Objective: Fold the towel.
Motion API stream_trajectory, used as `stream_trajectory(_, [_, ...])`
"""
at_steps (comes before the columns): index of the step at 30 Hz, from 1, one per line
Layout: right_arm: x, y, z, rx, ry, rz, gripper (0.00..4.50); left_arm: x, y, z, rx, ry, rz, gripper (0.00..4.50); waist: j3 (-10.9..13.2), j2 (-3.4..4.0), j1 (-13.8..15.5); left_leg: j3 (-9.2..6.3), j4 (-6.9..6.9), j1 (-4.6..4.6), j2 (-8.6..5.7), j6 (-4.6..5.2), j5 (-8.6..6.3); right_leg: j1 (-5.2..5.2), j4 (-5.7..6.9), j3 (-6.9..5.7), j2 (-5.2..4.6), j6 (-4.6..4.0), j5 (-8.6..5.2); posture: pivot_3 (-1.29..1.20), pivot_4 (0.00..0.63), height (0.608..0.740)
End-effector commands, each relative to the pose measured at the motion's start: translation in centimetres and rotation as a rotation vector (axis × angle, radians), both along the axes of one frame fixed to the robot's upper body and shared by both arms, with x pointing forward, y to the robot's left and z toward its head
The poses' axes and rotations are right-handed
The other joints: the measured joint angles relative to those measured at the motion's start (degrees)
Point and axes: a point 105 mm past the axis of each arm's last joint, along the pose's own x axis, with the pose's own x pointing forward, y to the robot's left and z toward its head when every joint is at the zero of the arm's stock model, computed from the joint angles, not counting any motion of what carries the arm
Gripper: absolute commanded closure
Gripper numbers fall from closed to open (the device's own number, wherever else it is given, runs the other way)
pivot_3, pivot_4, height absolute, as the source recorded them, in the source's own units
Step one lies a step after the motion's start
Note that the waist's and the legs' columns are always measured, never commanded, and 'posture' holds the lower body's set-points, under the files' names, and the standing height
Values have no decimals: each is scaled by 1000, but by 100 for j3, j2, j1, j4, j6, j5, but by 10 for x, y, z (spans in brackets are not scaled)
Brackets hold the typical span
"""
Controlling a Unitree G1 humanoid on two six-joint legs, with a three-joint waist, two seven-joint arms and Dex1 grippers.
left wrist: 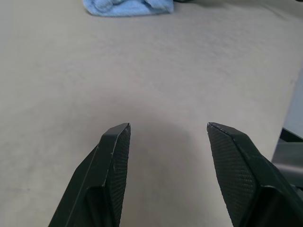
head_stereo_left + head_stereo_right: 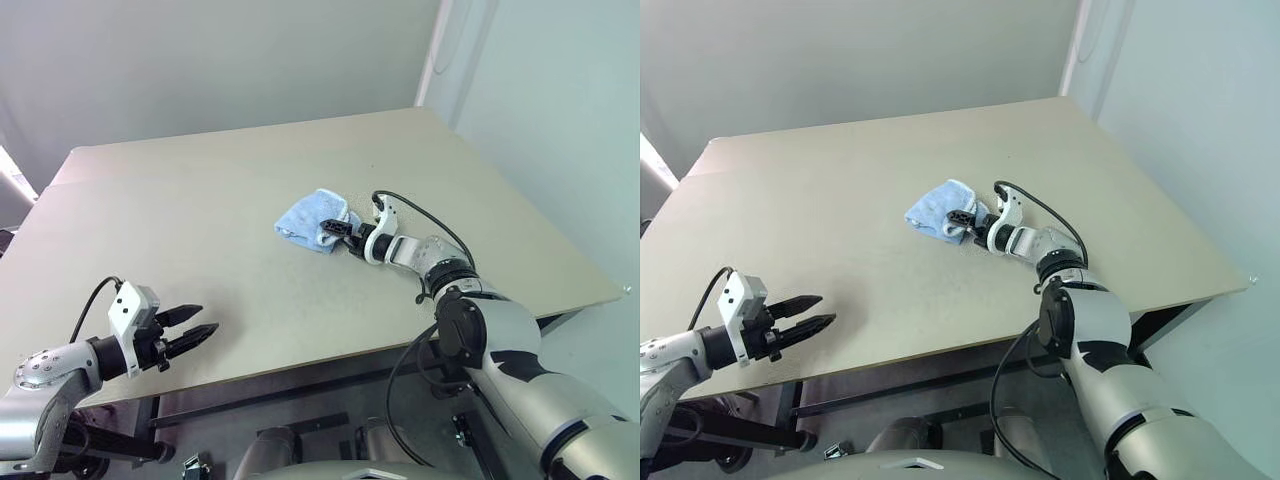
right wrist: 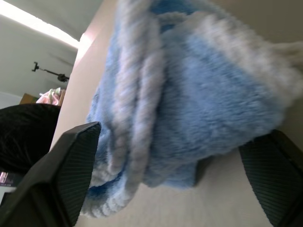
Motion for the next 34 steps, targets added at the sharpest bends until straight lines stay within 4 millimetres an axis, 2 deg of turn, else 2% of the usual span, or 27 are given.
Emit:
stream_trajectory(1, [6, -19, 29, 25, -83, 27, 7, 5, 1, 7, 18, -30, -15, 1760, 1, 1, 1, 0, 0, -1, -1, 0, 0, 1, -2, 0, -1, 0, 0, 0, 0, 740])
stream_trajectory(4, [4, -33, 41, -55, -191, 110, 7, 9, 1, 8, 12, -35, -17, 1760, 1, 2, -12, 1, -1, -3, -1, 0, 0, -2, -2, 0, -1, 0, 0, 0, 0, 740])
stream_trajectory(6, [-1, -39, 54, -176, -365, 198, 7, 11, 2, 9, 3, -39, -15, 1760, 1, 1, -14, -1, -5, -3, 2, 1, 0, -3, -2, -1, 1, 1, 0, 0, 0, 740])
stream_trajectory(9, [-21, -42, 70, -324, -637, 275, 7, 12, 6, 7, 8, -34, -5, 1760, -1, 2, -5, -2, -7, -6, 3, 0, 0, -5, -1, -2, 0, 10, -2, 0, 0, 740])
stream_trajectory(11, [-33, -47, 86, -393, -842, 216, 7, 16, 10, 8, -2, -40, 15, 1760, 0, 3, -10, -1, -11, -8, 2, 0, -1, -10, 1, -1, -2, 29, 4, 0, 0, 740])
stream_trajectory(12, [-43, -48, 87, -408, -883, 245, 7, 19, 11, 10, -4, -57, 33, 1760, 1, 5, 2, -1, -10, -9, 2, 0, -1, -13, 2, 1, -2, 30, 5, 0, 0, 740])
stream_trajectory(15, [-67, -48, 79, -442, -919, 365, 7, 31, 19, 11, 6, -101, 97, 1760, 3, 7, 73, 0, 1, -10, 1, -1, -1, -9, 3, -1, -4, 25, 2, 0, 0, 740])
stream_trajectory(17, [-74, -50, 74, -490, -960, 371, 7, 36, 23, 9, 10, -116, 113, 1760, 0, 1, 118, 1, 10, -4, 1, -3, -2, 1, 1, -2, -4, 17, -2, 0, 0, 740])
stream_trajectory(20, [-85, -52, 54, -600, -954, 484, 7, 38, 22, 8, 0, -131, 112, 1760, -1, -1, 159, 2, 11, 2, 3, -13, -8, 7, 0, -4, -7, 16, -2, 0, 0, 740])
stream_trajectory(22, [-88, -52, 49, -616, -952, 521, 7, 38, 23, 8, -10, -127, 110, 1760, 0, -2, 189, 3, 11, -1, 2, -12, -8, 6, -2, -5, -8, 15, -2, 0, 0, 740])
stream_trajectory(29, [-101, -63, 40, -533, -833, 574, 7, 37, 29, -3, -25, -109, 162, 1760, 0, -2, 321, 3, 8, -8, 3, -2, -2, -3, -4, -5, -8, 14, -1, 0, 0, 740])
stream_trajectory(34, [-107, -67, 44, -449, -822, 572, 7, 24, 32, -5, -23, -88, 175, 1760, 2, -7, 325, 4, 10, -9, 2, -3, -3, 0, -5, -5, -11, 15, -1, 0, 0, 740])
